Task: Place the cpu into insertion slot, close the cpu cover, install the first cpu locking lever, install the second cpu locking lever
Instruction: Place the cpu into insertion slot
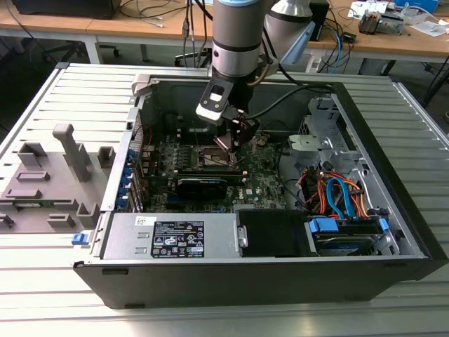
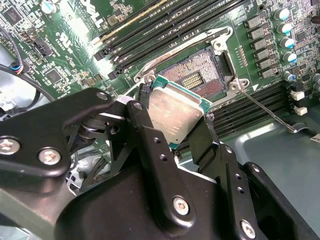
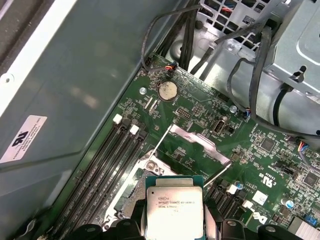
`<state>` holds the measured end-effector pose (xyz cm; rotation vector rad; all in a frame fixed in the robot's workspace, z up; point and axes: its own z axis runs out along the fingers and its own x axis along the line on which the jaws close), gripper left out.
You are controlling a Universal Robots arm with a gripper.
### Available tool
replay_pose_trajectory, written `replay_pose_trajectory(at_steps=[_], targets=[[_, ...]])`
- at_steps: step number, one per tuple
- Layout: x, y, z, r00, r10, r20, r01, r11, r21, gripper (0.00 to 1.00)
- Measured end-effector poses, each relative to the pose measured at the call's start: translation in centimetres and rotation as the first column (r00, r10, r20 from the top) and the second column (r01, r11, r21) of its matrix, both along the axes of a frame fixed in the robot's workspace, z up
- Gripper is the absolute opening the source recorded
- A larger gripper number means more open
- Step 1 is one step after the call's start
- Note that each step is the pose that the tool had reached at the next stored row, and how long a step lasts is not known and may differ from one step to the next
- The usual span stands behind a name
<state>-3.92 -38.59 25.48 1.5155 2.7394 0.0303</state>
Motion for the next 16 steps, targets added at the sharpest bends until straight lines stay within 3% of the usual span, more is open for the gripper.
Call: replay_pose_trajectory(at_steps=[16], targets=[[0.0, 0.0, -0.09, 0.9994, -0.035, 0.0, 0.035, 0.9994, 0.0, 0.55]])
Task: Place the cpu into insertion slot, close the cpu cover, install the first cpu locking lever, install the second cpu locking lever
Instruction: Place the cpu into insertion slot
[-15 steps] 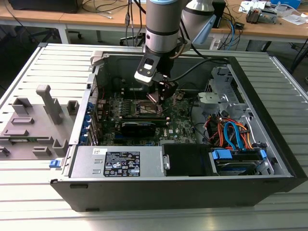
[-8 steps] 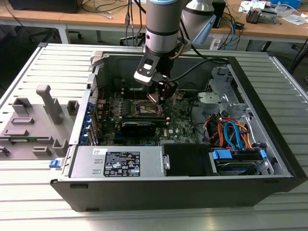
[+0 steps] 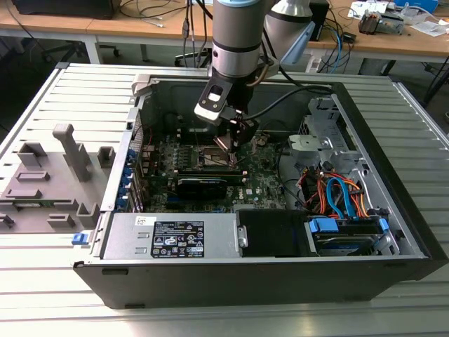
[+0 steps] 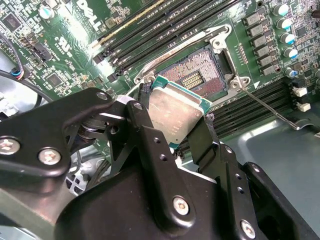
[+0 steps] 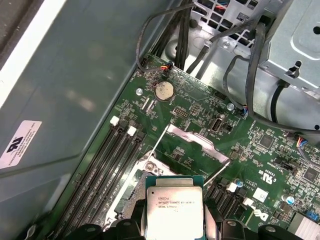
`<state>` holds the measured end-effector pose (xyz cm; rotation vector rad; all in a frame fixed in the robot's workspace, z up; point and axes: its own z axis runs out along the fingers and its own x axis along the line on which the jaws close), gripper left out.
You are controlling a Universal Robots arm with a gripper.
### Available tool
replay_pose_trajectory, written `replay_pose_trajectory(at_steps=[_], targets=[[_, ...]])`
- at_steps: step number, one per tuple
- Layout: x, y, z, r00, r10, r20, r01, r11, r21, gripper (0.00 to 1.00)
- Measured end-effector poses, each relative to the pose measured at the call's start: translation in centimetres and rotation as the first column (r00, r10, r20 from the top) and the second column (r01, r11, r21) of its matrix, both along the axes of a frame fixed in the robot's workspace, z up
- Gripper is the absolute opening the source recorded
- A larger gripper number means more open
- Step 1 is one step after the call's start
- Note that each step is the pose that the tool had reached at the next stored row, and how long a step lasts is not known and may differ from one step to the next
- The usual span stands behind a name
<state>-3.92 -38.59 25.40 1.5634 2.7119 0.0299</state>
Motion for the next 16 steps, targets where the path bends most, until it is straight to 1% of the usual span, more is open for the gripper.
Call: replay_pose_trajectory(at_steps=[16], targets=[[0.0, 0.0, -0.07, 0.9995, -0.03, 0.0, 0.03, 0.9995, 0.0, 0.55]])
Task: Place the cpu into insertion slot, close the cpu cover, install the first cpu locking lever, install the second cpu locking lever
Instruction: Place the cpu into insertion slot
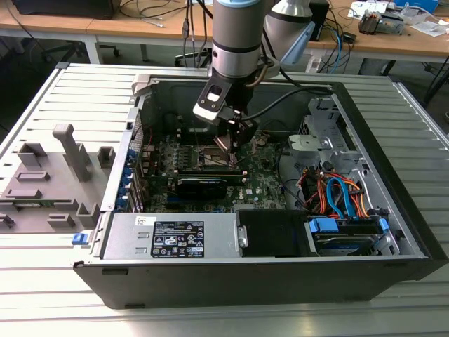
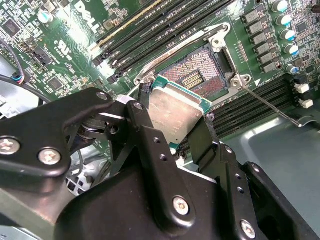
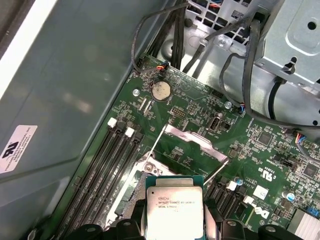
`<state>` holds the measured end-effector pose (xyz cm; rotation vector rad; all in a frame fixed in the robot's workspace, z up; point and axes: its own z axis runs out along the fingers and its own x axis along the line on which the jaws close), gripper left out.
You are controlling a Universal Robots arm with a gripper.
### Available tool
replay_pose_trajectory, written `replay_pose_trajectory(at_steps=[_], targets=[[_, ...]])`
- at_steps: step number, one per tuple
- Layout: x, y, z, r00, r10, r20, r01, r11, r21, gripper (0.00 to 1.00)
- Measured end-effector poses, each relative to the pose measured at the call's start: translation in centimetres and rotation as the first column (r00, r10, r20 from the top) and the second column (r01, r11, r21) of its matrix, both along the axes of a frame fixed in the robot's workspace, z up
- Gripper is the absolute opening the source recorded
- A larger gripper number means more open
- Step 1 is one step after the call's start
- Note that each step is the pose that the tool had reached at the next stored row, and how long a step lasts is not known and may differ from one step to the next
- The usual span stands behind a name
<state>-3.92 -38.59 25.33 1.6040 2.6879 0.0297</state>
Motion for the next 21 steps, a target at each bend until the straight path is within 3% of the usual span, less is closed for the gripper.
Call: replay_pose_trajectory(at_steps=[21], targets=[[0.0, 0.0, -0.09, 0.9991, -0.041, 0.0, 0.041, 0.9991, -0.0001, 0.55]])
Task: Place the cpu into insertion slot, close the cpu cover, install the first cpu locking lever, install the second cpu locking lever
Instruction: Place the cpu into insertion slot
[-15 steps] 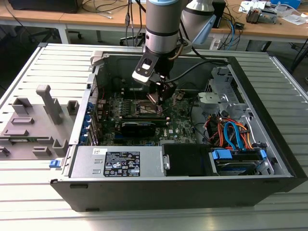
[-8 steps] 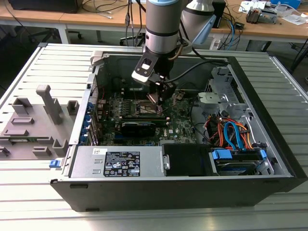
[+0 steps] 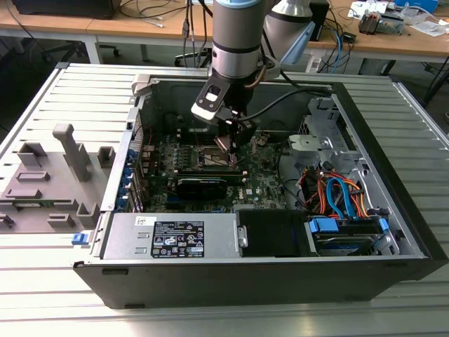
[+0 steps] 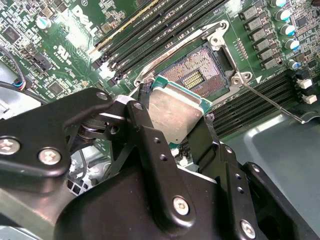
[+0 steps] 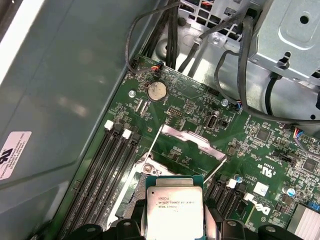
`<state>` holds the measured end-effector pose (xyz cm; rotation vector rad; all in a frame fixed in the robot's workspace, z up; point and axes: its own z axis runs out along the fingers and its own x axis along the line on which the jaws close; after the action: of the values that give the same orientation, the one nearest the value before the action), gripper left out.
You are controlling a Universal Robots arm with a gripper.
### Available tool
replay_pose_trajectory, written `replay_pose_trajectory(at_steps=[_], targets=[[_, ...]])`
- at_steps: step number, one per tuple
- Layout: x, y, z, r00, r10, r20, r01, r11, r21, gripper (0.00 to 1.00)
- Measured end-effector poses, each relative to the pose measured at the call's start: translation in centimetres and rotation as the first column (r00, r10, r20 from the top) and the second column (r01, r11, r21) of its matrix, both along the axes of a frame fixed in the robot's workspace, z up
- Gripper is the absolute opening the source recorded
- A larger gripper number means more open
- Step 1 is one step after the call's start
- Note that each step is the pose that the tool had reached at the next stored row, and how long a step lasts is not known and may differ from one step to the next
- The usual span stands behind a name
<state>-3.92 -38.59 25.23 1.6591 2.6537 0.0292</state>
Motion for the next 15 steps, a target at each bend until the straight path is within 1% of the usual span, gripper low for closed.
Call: replay_pose_trajectory(at_steps=[10, 15], targets=[[0.0, 0.0, -0.07, 0.999, -0.044, 0.0, 0.044, 0.999, -0.0001, 0.55], [0.0, 0.0, -0.09, 0.9984, -0.057, 0.0, 0.057, 0.9984, -0.0001, 0.55]])
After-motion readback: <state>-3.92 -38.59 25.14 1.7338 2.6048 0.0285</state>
